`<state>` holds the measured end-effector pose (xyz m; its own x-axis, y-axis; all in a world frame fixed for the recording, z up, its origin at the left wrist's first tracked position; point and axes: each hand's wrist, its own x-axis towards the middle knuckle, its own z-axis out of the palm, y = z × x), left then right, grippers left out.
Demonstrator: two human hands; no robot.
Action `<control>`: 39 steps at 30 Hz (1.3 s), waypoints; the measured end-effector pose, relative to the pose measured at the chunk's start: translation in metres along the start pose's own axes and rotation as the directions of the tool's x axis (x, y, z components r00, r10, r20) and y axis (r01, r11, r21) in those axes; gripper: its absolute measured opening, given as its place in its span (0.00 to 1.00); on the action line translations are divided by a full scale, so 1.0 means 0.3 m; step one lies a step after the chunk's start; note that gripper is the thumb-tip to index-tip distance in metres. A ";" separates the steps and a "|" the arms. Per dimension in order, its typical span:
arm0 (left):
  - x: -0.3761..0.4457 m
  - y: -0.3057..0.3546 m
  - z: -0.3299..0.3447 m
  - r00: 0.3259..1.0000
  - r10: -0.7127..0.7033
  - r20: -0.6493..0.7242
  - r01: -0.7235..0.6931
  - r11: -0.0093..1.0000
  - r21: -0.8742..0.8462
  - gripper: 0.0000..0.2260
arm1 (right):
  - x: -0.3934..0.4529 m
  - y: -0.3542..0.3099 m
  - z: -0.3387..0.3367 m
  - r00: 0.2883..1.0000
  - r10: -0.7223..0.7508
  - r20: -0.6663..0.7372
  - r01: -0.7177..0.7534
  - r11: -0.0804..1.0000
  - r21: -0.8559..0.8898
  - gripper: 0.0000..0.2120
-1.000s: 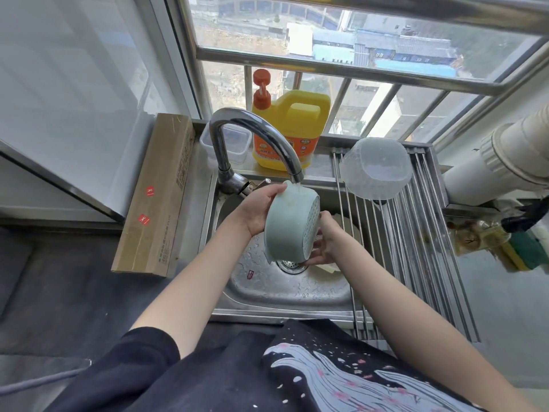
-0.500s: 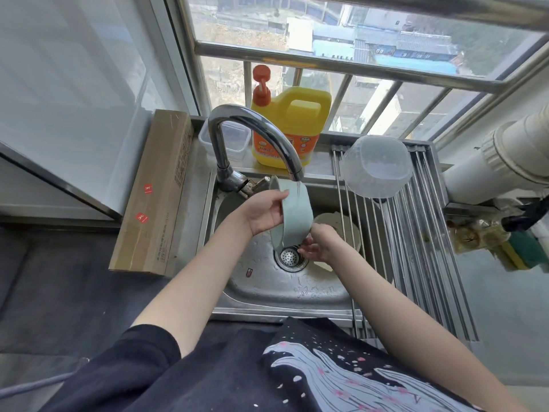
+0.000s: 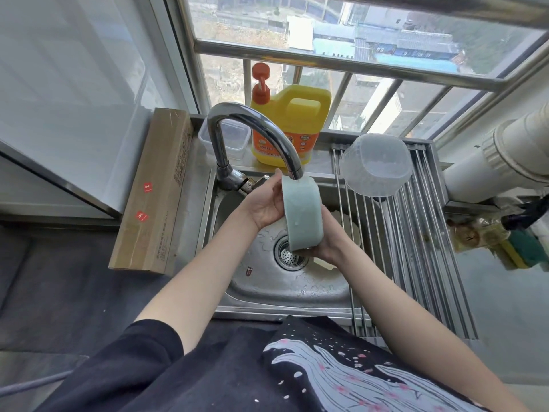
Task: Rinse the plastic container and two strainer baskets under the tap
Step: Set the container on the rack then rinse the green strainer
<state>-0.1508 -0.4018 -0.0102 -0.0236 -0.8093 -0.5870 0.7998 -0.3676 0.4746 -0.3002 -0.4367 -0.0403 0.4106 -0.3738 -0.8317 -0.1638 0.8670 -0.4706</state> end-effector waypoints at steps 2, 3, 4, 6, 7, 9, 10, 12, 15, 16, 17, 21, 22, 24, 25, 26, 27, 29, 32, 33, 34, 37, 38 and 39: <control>-0.011 0.000 -0.001 0.997 -0.025 0.077 0.020 0.998 0.067 0.23 | 0.011 0.003 0.012 0.998 0.027 -0.053 -0.023 0.997 0.076 0.26; -0.023 0.002 0.001 0.993 -0.043 0.109 0.030 0.992 0.123 0.23 | 0.015 0.005 0.020 0.996 0.040 -0.078 -0.031 0.994 0.106 0.27; -0.034 0.002 0.001 0.991 -0.064 0.117 0.040 0.981 0.192 0.22 | 0.020 0.007 0.022 0.994 0.056 -0.095 -0.045 0.992 0.120 0.27; -0.048 -0.004 -0.003 0.989 -0.107 0.102 0.071 0.949 0.308 0.20 | 0.014 0.010 0.031 0.992 0.071 -0.107 -0.054 0.987 0.153 0.28; -0.053 -0.009 -0.006 0.989 -0.121 0.089 0.083 0.934 0.348 0.19 | 0.008 0.010 0.037 0.992 0.071 -0.108 -0.050 0.982 0.183 0.29; -0.060 -0.020 -0.006 0.991 -0.120 0.052 0.088 0.908 0.410 0.17 | -0.003 0.010 0.043 0.990 0.094 -0.106 -0.070 0.974 0.213 0.30; -0.059 -0.025 -0.008 0.993 -0.109 0.034 0.084 0.899 0.430 0.16 | -0.011 0.009 0.046 0.988 0.107 -0.107 -0.082 0.973 0.217 0.30; -0.059 -0.031 -0.002 0.996 -0.087 0.024 0.068 0.896 0.439 0.16 | -0.023 0.012 0.048 0.987 0.125 -0.099 -0.100 0.970 0.221 0.31; -0.057 -0.030 -0.009 0.996 -0.074 0.053 0.048 0.920 0.390 0.19 | -0.013 0.015 0.048 0.981 0.130 -0.143 -0.102 0.977 0.187 0.35; -0.054 -0.030 -0.016 0.996 -0.067 0.066 0.037 0.929 0.369 0.19 | -0.008 0.017 0.049 0.976 0.138 -0.169 -0.108 0.979 0.172 0.37; -0.056 -0.029 -0.019 0.995 -0.054 0.084 0.022 0.940 0.339 0.19 | -0.006 0.018 0.052 0.971 0.150 -0.187 -0.118 0.978 0.171 0.38; -0.056 -0.023 -0.048 0.989 0.017 0.149 -0.053 0.967 0.247 0.12 | -0.008 0.018 0.054 0.961 0.160 -0.227 -0.129 0.981 0.146 0.37; -0.052 -0.021 -0.058 0.988 0.027 0.151 -0.064 0.968 0.242 0.11 | -0.014 0.018 0.053 0.960 0.166 -0.226 -0.134 0.980 0.148 0.35; -0.050 -0.014 -0.066 0.990 0.039 0.137 -0.073 0.963 0.258 0.10 | -0.024 0.023 0.049 0.959 0.185 -0.214 -0.167 0.981 0.101 0.31; -0.047 -0.011 -0.068 0.991 0.043 0.124 -0.076 0.958 0.275 0.10 | -0.028 0.028 0.047 0.957 0.194 -0.214 -0.190 0.981 0.040 0.30; -0.042 -0.010 -0.070 0.993 0.049 0.110 -0.080 0.952 0.296 0.10 | -0.035 0.034 0.047 0.957 0.196 -0.215 -0.203 0.979 -0.012 0.28; -0.039 -0.009 -0.068 0.994 0.052 0.100 -0.081 0.945 0.316 0.09 | -0.039 0.043 0.047 0.958 0.183 -0.220 -0.197 0.980 -0.042 0.26; -0.035 -0.009 -0.065 0.996 0.046 0.078 -0.070 0.936 0.346 0.09 | -0.046 0.057 0.048 0.960 0.145 -0.238 -0.161 0.986 -0.050 0.24; -0.032 -0.018 -0.065 0.997 0.039 0.064 -0.060 0.929 0.365 0.11 | -0.053 0.069 0.058 0.963 0.104 -0.250 -0.108 0.994 -0.006 0.24; -0.033 -0.021 -0.064 0.997 0.042 0.063 -0.062 0.930 0.362 0.11 | -0.051 0.073 0.059 0.964 0.087 -0.252 -0.088 0.996 0.010 0.24; -0.032 -0.025 -0.066 0.997 0.046 0.058 -0.064 0.932 0.358 0.10 | -0.049 0.077 0.059 0.965 0.069 -0.251 -0.063 0.998 0.031 0.25; -0.029 -0.028 -0.070 0.998 0.047 0.038 -0.057 0.946 0.321 0.11 | -0.054 0.079 0.056 0.968 0.019 -0.251 -0.008 0.999 0.045 0.24; -0.026 -0.027 -0.071 0.999 0.044 0.028 -0.051 0.953 0.298 0.11 | -0.055 0.078 0.049 0.969 0.013 -0.247 -0.002 0.999 0.042 0.24; -0.021 -0.024 -0.070 0.999 0.042 0.012 -0.044 0.962 0.269 0.12 | -0.057 0.077 0.043 0.969 0.013 -0.247 -0.004 0.999 0.037 0.24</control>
<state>-0.1439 -0.3845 -0.0237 0.0031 -0.8295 -0.5585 0.6091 -0.4414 0.6589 -0.2993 -0.4061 -0.0332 0.1744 -0.4327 -0.8845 -0.1320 0.8799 -0.4564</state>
